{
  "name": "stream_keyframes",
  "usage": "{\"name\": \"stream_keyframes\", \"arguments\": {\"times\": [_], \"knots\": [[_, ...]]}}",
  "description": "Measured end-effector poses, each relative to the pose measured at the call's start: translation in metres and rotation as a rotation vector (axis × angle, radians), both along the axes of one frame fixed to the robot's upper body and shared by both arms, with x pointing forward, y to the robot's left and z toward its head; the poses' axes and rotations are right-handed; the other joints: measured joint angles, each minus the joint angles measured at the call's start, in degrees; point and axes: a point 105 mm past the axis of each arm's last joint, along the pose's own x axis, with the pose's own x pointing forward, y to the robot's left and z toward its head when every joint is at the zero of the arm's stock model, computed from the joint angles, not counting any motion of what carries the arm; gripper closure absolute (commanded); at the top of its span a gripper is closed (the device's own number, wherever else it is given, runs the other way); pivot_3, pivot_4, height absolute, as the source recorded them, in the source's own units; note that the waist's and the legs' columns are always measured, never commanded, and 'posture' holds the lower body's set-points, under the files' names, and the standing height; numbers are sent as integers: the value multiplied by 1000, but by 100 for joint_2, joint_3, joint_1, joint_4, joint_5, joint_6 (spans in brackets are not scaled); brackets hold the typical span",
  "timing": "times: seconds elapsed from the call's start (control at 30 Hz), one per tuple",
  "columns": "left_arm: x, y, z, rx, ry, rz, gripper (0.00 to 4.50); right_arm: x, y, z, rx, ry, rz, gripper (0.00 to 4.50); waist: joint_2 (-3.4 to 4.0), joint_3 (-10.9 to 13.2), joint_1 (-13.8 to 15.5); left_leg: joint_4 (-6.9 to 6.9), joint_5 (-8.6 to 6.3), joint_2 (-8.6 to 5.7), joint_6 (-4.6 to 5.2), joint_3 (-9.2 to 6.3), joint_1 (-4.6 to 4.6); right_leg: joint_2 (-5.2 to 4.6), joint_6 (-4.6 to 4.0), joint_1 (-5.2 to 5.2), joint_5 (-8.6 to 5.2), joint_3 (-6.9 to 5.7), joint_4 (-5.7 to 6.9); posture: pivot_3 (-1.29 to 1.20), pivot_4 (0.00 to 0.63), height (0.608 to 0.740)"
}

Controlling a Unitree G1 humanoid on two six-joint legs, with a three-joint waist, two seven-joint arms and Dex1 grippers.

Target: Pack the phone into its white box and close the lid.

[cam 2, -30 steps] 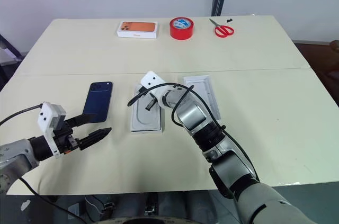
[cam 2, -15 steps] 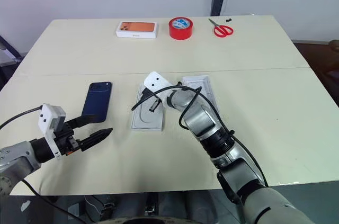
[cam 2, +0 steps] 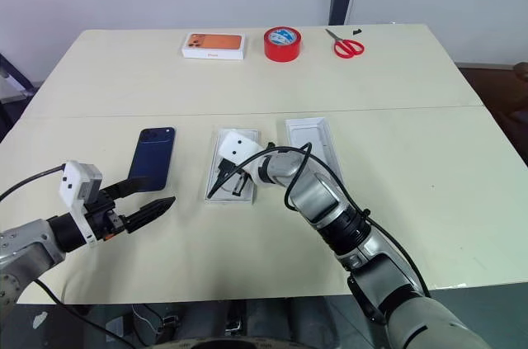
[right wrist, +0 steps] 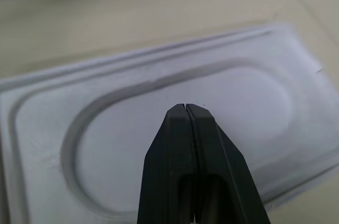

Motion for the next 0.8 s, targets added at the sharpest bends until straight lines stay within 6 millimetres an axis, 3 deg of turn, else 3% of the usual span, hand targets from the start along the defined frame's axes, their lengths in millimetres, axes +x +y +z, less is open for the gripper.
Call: {"name": "stream_keyframes", "arguments": {"times": [0.23,0.5,0.63,0.8], "knots": [[-1,2,-1,-3,4,13,0,-28,-3,-5,-32,87,153,4472,0,0,8,0,0,0,1,-1,0,0,0,1,0,0,0,0,150,725],[-1,3,0,-3,0,17,0,-36,-7,-5,-30,155,199,4472,-1,0,5,0,0,0,1,-2,2,-1,0,3,0,0,-2,0,150,725],[-1,3,0,-2,-3,16,0,-36,-5,-2,-14,143,201,4472,0,0,5,0,0,0,1,-2,2,-1,-1,2,-1,-1,-1,0,150,725],[3,7,3,-5,-16,59,0,-22,-5,25,75,65,159,4472,0,0,2,0,0,0,0,-2,2,0,0,1,0,-1,0,0,150,725]]}}
